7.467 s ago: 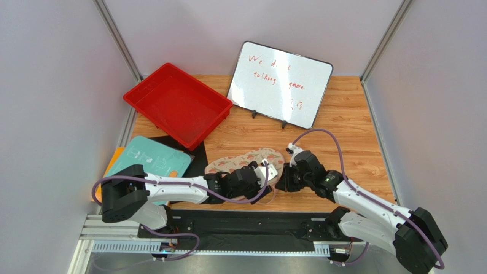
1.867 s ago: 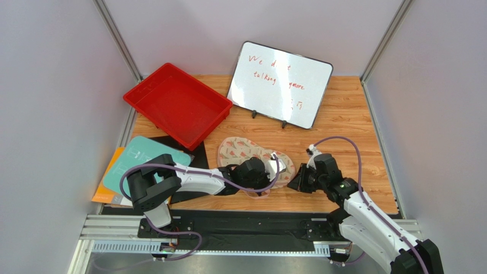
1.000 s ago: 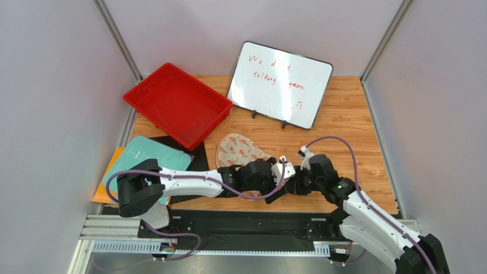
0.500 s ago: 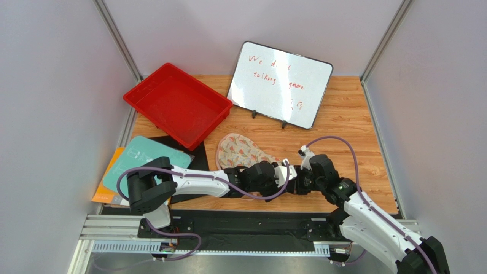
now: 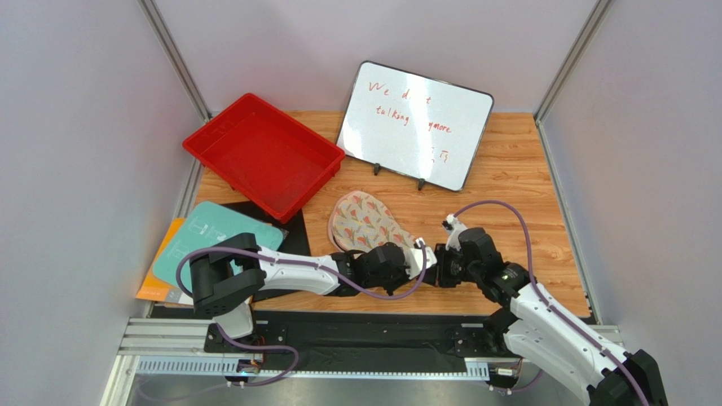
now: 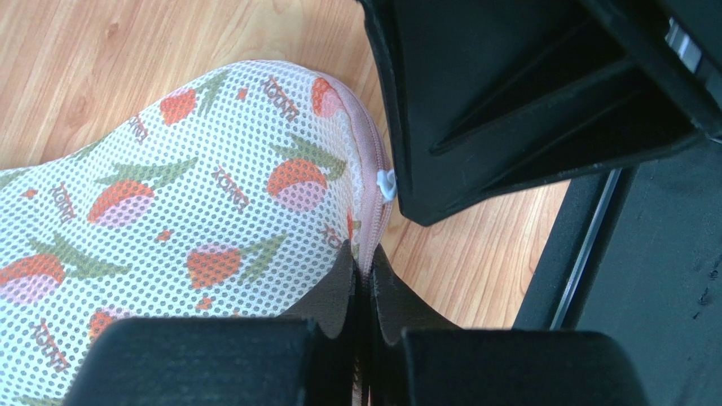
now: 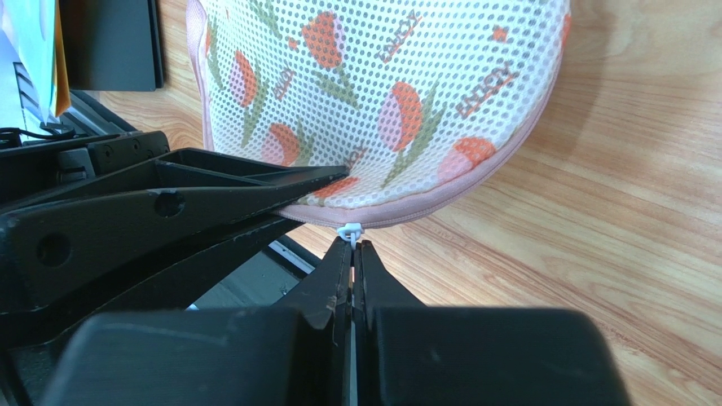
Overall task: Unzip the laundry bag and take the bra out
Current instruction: Unzip the laundry bag at the center of the board.
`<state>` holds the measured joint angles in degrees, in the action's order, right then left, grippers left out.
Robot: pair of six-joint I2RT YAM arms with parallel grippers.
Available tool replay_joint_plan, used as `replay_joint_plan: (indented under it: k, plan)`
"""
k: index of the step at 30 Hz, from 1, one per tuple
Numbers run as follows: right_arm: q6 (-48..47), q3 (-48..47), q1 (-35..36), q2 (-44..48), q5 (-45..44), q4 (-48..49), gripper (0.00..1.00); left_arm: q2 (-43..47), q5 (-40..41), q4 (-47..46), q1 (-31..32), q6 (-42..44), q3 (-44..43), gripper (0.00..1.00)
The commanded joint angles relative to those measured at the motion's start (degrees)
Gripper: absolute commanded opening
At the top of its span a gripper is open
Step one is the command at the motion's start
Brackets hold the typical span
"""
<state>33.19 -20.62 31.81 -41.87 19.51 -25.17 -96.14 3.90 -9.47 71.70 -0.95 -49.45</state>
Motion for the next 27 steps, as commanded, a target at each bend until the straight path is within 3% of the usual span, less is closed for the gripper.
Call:
replay_joint_plan:
  k: [1,16,17,18,19,20,21,23,27]
  plan:
    - [0.0,-2.7,0.1,-0.7,-3.0,-0.3,0.0,2.3,1.1,0.9,0.0,-1.3,2.9,0.0]
    - [-2.1,-4.8,-1.7,-3.7,-2.6,-0.2,0.0,9.0,2.3,3.4,0.0,-3.0,8.8,0.0]
    - [-2.3,-4.9,-1.6,-3.7,-2.2,0.1,0.0,9.5,2.2,3.8,0.0,-3.0,8.7,0.04]
    - [-2.4,-5.0,-1.6,-3.9,-1.0,0.3,0.0,10.0,1.8,4.2,0.0,-3.0,8.6,0.15]
    - [-2.5,-5.0,-1.5,-4.0,-0.1,0.6,0.0,11.1,1.6,4.3,0.1,-2.8,8.6,0.3]
    - [-2.4,-4.9,-1.5,-4.0,0.8,1.5,0.0,11.7,1.5,4.4,0.1,-2.6,8.3,0.6]
    - [-2.5,-4.9,-1.1,-4.3,2.3,2.0,0.0,12.1,1.0,4.3,0.0,-2.4,8.1,0.71]
    - [-2.3,-5.0,0.1,-4.6,2.6,2.8,0.0,13.0,0.5,3.8,0.1,-1.7,7.0,0.84]
    - [-2.0,-5.4,2.6,-5.8,2.2,3.2,0.0,11.3,-0.6,3.1,0.0,-0.2,3.8,0.87]
